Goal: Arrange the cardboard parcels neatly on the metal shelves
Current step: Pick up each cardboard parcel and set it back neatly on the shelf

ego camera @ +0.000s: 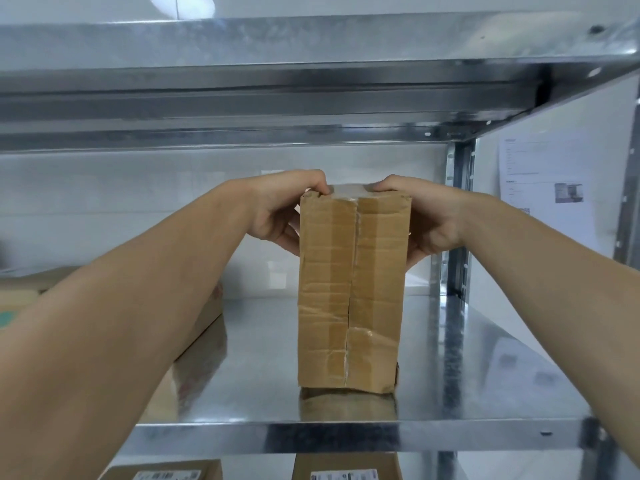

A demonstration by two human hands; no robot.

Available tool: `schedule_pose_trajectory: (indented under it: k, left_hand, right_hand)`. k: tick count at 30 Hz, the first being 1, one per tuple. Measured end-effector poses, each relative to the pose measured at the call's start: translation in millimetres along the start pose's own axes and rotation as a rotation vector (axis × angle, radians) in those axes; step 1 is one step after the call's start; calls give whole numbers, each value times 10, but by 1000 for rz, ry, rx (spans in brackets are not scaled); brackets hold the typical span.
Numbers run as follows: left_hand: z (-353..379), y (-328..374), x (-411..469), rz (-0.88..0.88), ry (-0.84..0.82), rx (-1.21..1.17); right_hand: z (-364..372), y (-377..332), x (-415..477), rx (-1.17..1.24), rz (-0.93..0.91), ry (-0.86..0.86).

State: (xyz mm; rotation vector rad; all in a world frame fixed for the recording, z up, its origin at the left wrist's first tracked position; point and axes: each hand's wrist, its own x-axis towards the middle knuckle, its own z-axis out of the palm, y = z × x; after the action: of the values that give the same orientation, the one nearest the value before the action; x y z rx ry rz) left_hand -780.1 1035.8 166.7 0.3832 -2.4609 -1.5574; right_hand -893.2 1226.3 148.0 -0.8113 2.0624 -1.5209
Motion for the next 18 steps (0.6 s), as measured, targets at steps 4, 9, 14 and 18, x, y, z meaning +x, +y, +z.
schedule_pose_trajectory:
  k: [4,9,14,18]
  left_hand:
    - [-54,12,-53,25,-17,-73]
    - [-72,-114,-123,46,-15,-188]
    - [-57,-257,-114,-2,-30,-366]
    - [-28,-339,-62,-53,4,-436]
  right_hand:
    - [-7,13,-19,31,-81,36]
    - [17,129,-44,148,-167,52]
    - [68,255,-32,255,-196,79]
    - [90,341,26,310,-184,120]
